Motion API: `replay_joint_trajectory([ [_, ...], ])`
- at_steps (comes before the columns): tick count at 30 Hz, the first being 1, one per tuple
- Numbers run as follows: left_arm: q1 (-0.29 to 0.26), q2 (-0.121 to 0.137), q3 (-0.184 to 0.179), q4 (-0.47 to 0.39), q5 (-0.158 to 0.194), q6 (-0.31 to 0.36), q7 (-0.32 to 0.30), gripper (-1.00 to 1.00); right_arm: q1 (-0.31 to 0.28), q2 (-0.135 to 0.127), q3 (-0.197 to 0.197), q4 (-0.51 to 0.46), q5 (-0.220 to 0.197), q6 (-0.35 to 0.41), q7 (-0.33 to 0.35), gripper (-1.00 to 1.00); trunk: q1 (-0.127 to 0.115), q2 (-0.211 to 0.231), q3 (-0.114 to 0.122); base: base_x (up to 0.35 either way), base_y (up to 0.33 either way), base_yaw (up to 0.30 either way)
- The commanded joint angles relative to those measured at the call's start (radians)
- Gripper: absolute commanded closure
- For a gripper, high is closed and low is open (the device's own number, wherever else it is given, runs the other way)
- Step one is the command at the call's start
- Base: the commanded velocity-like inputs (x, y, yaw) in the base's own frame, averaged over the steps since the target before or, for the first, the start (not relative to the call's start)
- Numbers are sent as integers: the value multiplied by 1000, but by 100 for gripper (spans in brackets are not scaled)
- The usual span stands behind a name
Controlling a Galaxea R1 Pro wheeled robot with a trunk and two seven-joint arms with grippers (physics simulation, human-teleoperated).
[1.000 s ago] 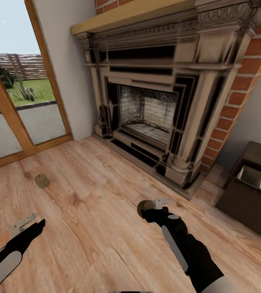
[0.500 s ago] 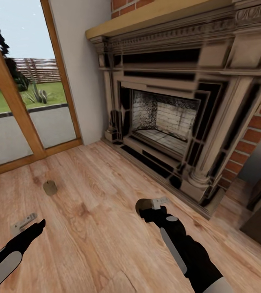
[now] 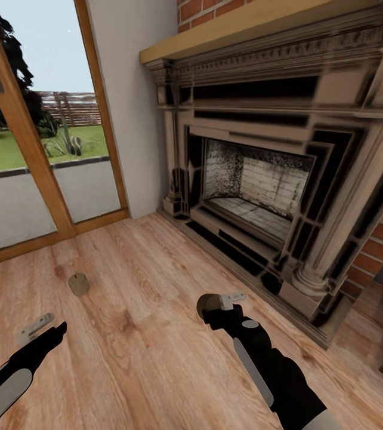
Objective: Place each of the two pumpkins and all three candles from the living room inside a cabinet in the living room (use any cabinet), then make sure every cabinet is closed, and position the cauldron so it is next to a table in the living room.
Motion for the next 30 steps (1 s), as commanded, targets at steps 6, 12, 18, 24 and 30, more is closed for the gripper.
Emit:
replay_joint_trajectory([
  [6,-1,1,-2,-2,0,1,6,-100,0,0,3,-2,-10,3,-10,100,0,0,8,158,0,58],
  [12,-1,1,-2,-2,0,1,6,-100,0,1,3,0,-10,3,-11,100,0,0,13,315,0,226],
  [18,-1,1,-2,-2,0,1,6,-100,0,2,3,0,-10,4,-11,100,0,0,17,318,0,253],
  [24,-1,-4,-7,-2,2,3,6,-100,0,4,3,0,-10,5,-10,100,0,0,18,317,-2,264],
  [30,-1,-17,-10,0,3,7,1,-100,0,3,3,-1,-11,5,-10,100,0,0,18,318,-49,82],
])
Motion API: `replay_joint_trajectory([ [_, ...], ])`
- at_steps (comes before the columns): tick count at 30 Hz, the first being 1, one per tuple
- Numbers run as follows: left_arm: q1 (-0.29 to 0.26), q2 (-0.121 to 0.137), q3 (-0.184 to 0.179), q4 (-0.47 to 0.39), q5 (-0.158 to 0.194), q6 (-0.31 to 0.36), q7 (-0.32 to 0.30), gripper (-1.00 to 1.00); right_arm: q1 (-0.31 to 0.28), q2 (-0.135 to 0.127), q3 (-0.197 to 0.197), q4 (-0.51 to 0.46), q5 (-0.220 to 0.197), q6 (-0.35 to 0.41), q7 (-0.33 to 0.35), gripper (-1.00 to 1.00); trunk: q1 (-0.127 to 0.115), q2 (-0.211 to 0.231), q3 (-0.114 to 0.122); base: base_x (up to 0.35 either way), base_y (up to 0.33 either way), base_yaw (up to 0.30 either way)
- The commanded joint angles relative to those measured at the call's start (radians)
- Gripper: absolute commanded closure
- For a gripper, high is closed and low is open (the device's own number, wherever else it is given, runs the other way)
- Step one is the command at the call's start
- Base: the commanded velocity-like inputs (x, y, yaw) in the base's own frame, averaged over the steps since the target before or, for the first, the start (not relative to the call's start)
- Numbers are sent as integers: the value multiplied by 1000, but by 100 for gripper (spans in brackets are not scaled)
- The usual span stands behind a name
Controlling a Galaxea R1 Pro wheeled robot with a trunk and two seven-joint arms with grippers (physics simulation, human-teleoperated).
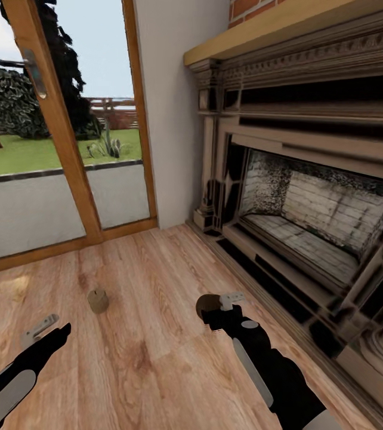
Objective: Place each of the two pumpkins and all three candles from the living room inside a cabinet in the living room (use any cabinet), then make sure every cabinet is closed, and position the cauldron so it is next to a table in the living room.
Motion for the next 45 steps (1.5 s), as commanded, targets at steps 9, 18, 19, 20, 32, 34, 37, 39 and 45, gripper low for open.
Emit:
replay_joint_trajectory([
  [9,-1,-2,-2,-1,2,1,5,-100,-1,-2,2,-2,-10,2,-8,100,0,0,-1,326,-5,2],
  [18,-1,-2,-8,-1,2,0,5,-100,-1,-2,2,-2,-10,3,-7,100,0,0,-1,333,75,0],
  [19,-1,-1,-8,-1,2,0,5,-100,-1,-2,2,-2,-10,3,-7,100,0,0,-1,333,102,0],
  [20,-1,-1,-8,-1,2,0,5,-100,-1,-2,2,-2,-10,3,-7,100,0,0,-1,333,102,0],
  [32,-1,-1,-8,-1,2,0,4,-100,-1,-2,2,-2,-10,3,-8,100,0,0,-1,327,158,0],
  [34,-1,-1,-7,-1,2,0,4,-100,-1,-2,2,-3,-10,3,-8,100,0,0,-1,319,194,0],
  [37,-1,-1,-7,-1,2,0,4,-100,-1,-2,2,-3,-10,3,-8,100,0,0,-1,319,195,0],
  [39,-1,-1,-8,-1,2,1,4,-100,-1,-2,2,-3,-10,3,-8,100,0,0,-1,319,186,0],
  [45,-1,-3,-29,52,1,4,3,-100,-1,-3,2,-4,-10,3,-8,100,0,0,-1,310,71,0],
])
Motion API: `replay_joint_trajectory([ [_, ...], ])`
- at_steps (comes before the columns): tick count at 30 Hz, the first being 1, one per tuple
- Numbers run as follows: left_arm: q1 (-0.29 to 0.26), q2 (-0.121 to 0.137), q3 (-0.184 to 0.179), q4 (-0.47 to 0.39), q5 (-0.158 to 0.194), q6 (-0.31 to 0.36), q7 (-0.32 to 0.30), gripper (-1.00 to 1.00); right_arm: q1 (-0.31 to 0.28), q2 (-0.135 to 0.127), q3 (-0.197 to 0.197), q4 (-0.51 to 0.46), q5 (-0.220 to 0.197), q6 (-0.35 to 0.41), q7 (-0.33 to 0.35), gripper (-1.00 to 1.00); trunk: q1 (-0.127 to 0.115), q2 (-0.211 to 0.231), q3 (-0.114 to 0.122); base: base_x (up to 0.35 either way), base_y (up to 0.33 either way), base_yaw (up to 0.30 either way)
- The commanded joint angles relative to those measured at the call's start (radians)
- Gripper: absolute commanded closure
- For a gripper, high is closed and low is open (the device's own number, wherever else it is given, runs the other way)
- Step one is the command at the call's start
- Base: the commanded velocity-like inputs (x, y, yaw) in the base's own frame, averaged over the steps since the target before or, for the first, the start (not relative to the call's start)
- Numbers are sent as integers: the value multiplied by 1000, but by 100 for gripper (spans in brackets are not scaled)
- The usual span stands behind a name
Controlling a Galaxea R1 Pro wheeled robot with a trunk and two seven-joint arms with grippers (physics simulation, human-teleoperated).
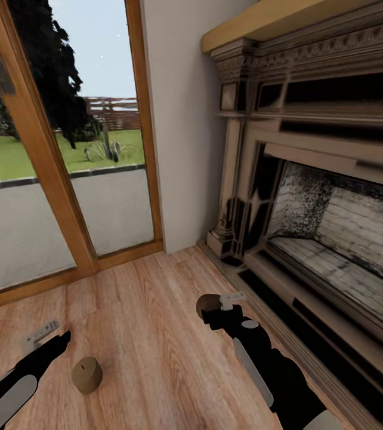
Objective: Place each of the two pumpkins and all three candles from the living room inside a cabinet in the living room (use any cabinet), then make sure every cabinet is closed, and position the cauldron so it is next to a table in the living room.
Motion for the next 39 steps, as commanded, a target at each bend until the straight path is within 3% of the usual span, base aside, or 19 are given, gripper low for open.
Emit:
replay_joint_trajectory([
  [1,-1,-4,-7,36,-1,1,6,-100,-1,0,2,0,-10,3,-10,100,0,0,-1,129,11,0],
  [5,-1,-10,-12,67,-6,2,7,-100,-1,-1,1,-1,-9,3,-10,100,0,0,-1,62,5,0],
  [8,-1,-17,-13,71,-49,10,5,-100,-1,-2,1,-11,-8,3,-10,100,0,0,-1,15,1,0],
  [10,-1,-34,-11,72,-109,73,5,-100,-1,-3,0,-15,-7,4,-11,100,0,0,-1,5,0,0],
  [11,-1,-47,7,72,-148,177,8,-100,-1,-3,-1,-17,-6,4,-11,100,0,0,-1,1,0,0],
  [12,-1,-50,25,68,-158,221,8,-100,-1,-4,-1,-18,-6,4,-11,100,0,0,-1,0,0,0],
  [15,0,-54,76,12,-173,292,7,-100,-1,-8,-1,-23,-6,5,-11,100,0,0,-1,0,0,0],
  [19,0,-55,104,-84,-177,425,10,-100,-1,-9,0,-25,-8,7,-11,100,0,0,-1,0,0,0],
  [24,0,-55,104,-84,-177,425,10,-100,-1,-9,0,-25,-8,7,-11,100,0,0,-1,0,0,0],
  [26,0,-56,114,-104,-178,457,11,-100,-1,-9,0,-25,-8,7,-11,100,0,0,-1,0,0,0],
  [28,-66,-99,149,-129,-168,703,17,-100,0,-8,1,-71,-10,14,-12,100,0,0,-1,0,0,0],
  [29,-109,-121,158,-112,-165,796,27,-100,0,-4,2,-120,-12,26,-12,100,0,0,-1,0,0,0],
  [32,-172,-146,163,-63,-164,883,47,-100,0,12,5,-179,-14,57,-16,100,0,0,-1,0,0,0],
  [34,-248,-170,165,30,-163,938,57,-100,1,64,2,-252,-11,87,-51,100,0,0,-1,0,0,0],
  [35,-312,-185,164,122,-163,962,61,-100,-1,113,-2,-304,-10,92,-110,100,0,0,-1,0,0,0],
  [37,-346,-193,164,174,-163,970,62,-100,-3,139,-2,-322,-11,74,-151,100,0,0,-1,0,0,0],
  [39,-373,-200,163,212,-163,975,63,-100,-6,146,-3,-334,-12,21,-181,100,0,0,-1,0,0,0],
])
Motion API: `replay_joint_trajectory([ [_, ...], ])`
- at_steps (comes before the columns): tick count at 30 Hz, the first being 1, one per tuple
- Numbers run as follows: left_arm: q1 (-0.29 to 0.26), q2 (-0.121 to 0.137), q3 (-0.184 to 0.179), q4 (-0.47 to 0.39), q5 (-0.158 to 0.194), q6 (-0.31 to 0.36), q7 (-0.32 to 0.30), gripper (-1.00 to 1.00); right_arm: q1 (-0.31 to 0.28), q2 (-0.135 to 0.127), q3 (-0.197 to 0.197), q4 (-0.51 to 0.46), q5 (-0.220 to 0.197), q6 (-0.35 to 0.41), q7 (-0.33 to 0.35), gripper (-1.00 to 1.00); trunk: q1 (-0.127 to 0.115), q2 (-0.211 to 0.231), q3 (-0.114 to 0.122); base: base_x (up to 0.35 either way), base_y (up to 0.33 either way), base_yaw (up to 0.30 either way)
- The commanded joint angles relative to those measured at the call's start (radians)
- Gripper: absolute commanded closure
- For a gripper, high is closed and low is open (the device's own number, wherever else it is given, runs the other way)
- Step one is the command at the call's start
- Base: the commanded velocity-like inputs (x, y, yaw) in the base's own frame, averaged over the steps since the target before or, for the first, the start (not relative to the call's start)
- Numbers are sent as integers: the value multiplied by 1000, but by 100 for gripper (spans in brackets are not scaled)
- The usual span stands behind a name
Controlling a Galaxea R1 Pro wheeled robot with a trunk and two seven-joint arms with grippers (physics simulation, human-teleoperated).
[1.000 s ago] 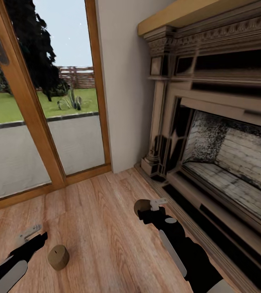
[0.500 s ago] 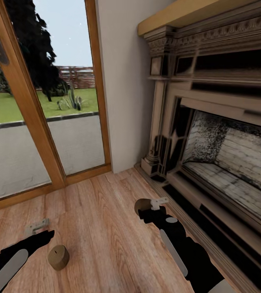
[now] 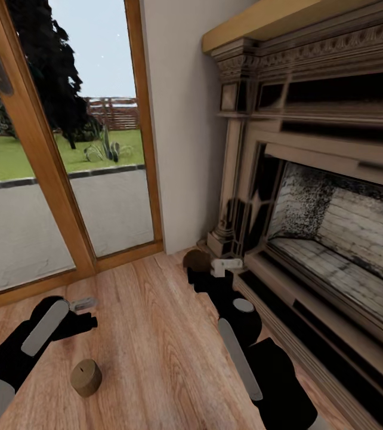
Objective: Place each of the two pumpkins and all three candles from the living room inside a cabinet in the living room (use any cabinet), then make sure every cabinet is closed, and position the cauldron so it is next to a table in the living room.
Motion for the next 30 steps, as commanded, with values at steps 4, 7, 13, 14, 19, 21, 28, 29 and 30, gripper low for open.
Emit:
replay_joint_trajectory([
  [4,-16,-15,-4,31,8,1,14,-100,-2,0,6,-6,-19,-127,-23,100,0,0,-1,0,0,0],
  [7,-19,-22,-8,54,2,-4,13,-100,3,0,5,-7,-19,-216,-16,100,0,0,-1,0,0,0],
  [13,-20,-23,-10,57,-3,-14,9,-100,17,-34,24,-7,-19,-286,16,100,0,0,-1,0,1,0],
  [14,-20,-23,-11,60,-3,-23,9,-100,19,-42,25,-7,-19,-288,17,100,0,0,-1,0,59,0],
  [19,-20,-26,-14,65,-3,-52,10,-100,30,-62,27,-7,-20,-287,18,100,0,0,-1,0,242,0],
  [21,-20,-26,-23,65,-4,-54,10,-100,37,-65,27,-7,-19,-288,18,100,0,0,-1,0,313,0],
  [28,-20,-27,-96,66,-3,-58,8,-100,46,-69,26,-7,-18,-288,17,100,0,0,-1,47,226,0],
  [29,-20,-27,-104,66,-4,-62,8,-100,49,-69,26,-7,-18,-288,17,100,0,0,-1,251,63,0],
  [30,-20,-27,-121,66,-3,-85,6,-100,51,-71,25,-7,-17,-288,17,100,0,0,-1,297,26,0],
])
